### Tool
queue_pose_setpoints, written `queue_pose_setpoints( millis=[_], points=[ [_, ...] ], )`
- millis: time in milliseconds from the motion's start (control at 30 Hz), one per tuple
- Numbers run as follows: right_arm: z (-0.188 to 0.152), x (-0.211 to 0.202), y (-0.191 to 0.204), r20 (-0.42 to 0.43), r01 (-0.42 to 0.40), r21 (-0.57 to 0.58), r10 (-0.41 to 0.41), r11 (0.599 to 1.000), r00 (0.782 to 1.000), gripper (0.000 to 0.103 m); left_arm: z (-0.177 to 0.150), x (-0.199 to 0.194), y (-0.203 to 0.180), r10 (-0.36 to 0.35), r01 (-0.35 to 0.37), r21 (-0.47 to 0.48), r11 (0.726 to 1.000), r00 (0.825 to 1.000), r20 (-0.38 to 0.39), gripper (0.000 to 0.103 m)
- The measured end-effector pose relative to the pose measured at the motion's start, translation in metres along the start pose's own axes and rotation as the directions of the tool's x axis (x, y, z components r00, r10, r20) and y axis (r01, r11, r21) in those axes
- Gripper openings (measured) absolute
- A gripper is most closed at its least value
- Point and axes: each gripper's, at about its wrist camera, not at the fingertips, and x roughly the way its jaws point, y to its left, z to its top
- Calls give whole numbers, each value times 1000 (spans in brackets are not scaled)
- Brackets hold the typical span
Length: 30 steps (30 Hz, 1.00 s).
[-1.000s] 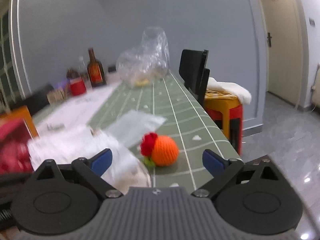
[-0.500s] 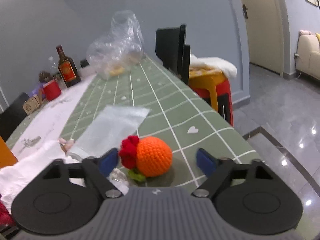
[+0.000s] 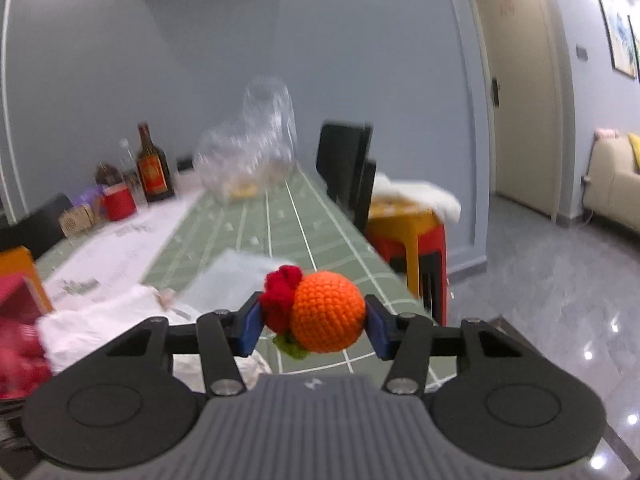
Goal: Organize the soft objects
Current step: 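Carry the tissue over the orange box and open the left gripper while the right carries the ball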
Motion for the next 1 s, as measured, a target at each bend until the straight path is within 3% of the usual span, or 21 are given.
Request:
queue_pose_setpoints(
  millis=[100, 200, 267, 400, 500, 600, 733, 1000],
  points=[
    [-12, -39, -7, 46, -10, 76, 6, 997, 999, 52, -1, -5, -15, 45, -45, 68, 997, 999, 5, 18],
    [-23, -79, -11, 111, -70, 118, 56, 991, 992, 52, 9, -15, -17, 70, -69, 39, 997, 997, -28, 16],
    [-25, -101, -8, 143, -95, 98, 80, 991, 986, 52, 16, -32, -14, 64, -64, 5, 998, 998, -5, 16],
    [-17, -126, 1, 168, -114, 45, 105, 992, 980, 52, 30, -73, 6, -80, 82, -117, 990, 997, 23, 15],
    [-7, -134, 3, 179, -114, 73, 100, 991, 979, 52, 50, -102, 31, -224, 226, -248, 942, 974, 35, 15],
    [2, -143, 6, 196, -145, 84, 126, 986, 972, 52, 72, -127, 43, -293, 296, -237, 926, 955, 47, 15],
    [11, -154, 16, 207, -199, 82, 179, 977, 962, 52, 92, -159, 55, -243, 250, -216, 944, 968, 61, 15],
    [38, -169, 56, 240, -290, -1, 282, 957, 929, 52, 121, -230, 78, -172, 195, -176, 965, 975, 140, 15]
  ],
)
